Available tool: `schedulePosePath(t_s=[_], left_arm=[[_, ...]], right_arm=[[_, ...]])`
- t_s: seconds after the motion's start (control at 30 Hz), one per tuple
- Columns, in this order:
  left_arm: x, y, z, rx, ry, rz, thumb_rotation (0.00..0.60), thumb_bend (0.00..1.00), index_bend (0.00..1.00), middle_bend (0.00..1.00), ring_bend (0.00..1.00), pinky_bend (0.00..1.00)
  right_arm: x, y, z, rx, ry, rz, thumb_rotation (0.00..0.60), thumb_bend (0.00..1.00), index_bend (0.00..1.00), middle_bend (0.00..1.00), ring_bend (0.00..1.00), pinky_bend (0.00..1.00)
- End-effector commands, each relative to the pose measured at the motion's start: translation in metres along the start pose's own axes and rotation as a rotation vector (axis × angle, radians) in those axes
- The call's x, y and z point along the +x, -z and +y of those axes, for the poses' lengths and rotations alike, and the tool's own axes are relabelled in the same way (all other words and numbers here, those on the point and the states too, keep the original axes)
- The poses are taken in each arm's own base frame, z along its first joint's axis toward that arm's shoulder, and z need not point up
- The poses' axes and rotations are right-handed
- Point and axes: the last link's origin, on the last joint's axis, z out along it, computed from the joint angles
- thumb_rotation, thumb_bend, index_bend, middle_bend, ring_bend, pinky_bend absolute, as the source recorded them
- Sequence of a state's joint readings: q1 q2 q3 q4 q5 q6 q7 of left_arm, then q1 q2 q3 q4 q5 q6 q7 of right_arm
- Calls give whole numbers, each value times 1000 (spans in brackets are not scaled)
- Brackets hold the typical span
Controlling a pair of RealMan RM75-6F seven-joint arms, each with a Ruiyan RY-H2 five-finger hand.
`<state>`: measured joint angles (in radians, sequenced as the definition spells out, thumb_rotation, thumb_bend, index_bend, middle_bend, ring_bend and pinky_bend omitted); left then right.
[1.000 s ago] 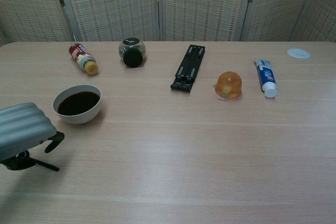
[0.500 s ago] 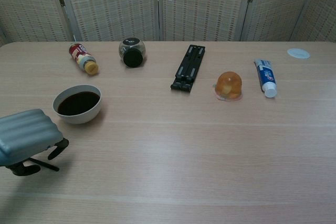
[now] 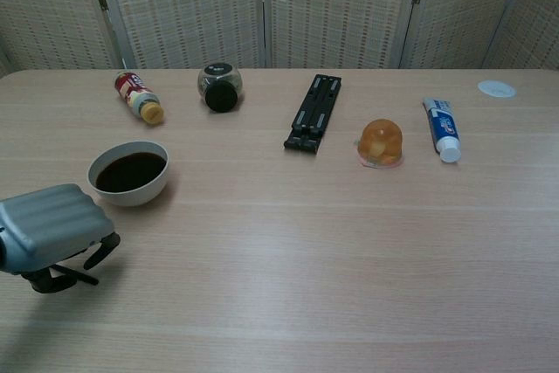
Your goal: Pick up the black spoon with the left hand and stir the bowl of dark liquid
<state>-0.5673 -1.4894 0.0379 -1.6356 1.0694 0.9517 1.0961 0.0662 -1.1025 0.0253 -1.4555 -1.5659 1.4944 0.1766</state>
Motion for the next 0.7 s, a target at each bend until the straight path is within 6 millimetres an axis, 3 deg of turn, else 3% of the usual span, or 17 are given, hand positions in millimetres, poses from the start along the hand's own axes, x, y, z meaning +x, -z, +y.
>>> schedulePosePath(t_s=[0.03,0.7], left_arm=[[3,-1,1,6,18,-7,600,369,542,925,825,1000],[-2,0,2,28,55,-13,600,369,526,926,828,1000]], right_arm=[[0,0,1,-2,0,-1,600,212,4,171,119,91],[0,2,2,-4,-1,1,600,212,4,171,118,91]])
